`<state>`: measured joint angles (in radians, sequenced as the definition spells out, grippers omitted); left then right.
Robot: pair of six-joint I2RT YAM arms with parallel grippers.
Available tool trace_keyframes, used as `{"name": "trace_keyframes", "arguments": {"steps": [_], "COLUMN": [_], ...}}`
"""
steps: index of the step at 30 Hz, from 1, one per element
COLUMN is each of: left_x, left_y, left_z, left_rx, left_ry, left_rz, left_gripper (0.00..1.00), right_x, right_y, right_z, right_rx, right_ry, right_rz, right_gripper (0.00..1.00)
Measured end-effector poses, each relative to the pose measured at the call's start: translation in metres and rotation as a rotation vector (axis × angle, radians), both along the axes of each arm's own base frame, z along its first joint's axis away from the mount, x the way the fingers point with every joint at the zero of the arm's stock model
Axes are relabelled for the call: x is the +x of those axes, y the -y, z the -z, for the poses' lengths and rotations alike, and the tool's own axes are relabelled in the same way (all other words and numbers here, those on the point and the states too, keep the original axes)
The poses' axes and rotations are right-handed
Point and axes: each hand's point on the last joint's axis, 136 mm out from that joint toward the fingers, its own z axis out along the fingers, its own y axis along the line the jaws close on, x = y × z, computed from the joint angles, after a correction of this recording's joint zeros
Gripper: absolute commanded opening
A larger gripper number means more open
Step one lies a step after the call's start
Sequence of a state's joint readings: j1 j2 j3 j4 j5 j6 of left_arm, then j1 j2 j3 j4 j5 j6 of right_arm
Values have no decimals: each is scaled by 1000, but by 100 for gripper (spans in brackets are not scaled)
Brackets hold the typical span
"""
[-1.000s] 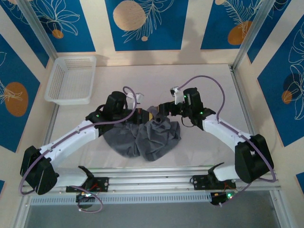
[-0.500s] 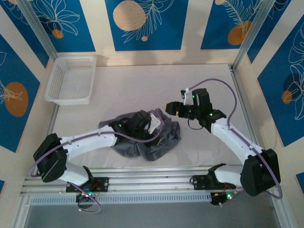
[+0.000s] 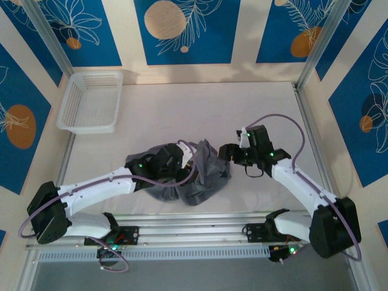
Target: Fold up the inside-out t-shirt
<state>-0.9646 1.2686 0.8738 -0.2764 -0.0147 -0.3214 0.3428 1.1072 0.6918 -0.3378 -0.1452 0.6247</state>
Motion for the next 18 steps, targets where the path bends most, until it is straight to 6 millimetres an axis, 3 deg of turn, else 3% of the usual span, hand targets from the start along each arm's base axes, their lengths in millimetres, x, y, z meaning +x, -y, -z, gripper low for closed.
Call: {"name": "trace_keyframes", "arguments": {"steps": [4, 8, 15, 18], "left_x": [2, 8, 16, 16], "left_y": [-4, -5, -5, -6], "left_z": [10, 11, 5, 6], "left_rx": [-15, -51, -86, -88], "left_ry": [-27, -48, -41, -44], "left_rz": [-45, -82, -105, -106], "left_gripper": [47, 47, 48, 48], "right_x": [-24, -40, -55, -46], "right_y": [10, 4, -24, -26], "right_z": [17, 41, 32, 23], "right_rx": [113, 147, -92, -202], "right_ry": [-39, -87, 194, 278], "right_rz": [82, 65, -181, -216], "right_gripper": [57, 55, 41, 33]}}
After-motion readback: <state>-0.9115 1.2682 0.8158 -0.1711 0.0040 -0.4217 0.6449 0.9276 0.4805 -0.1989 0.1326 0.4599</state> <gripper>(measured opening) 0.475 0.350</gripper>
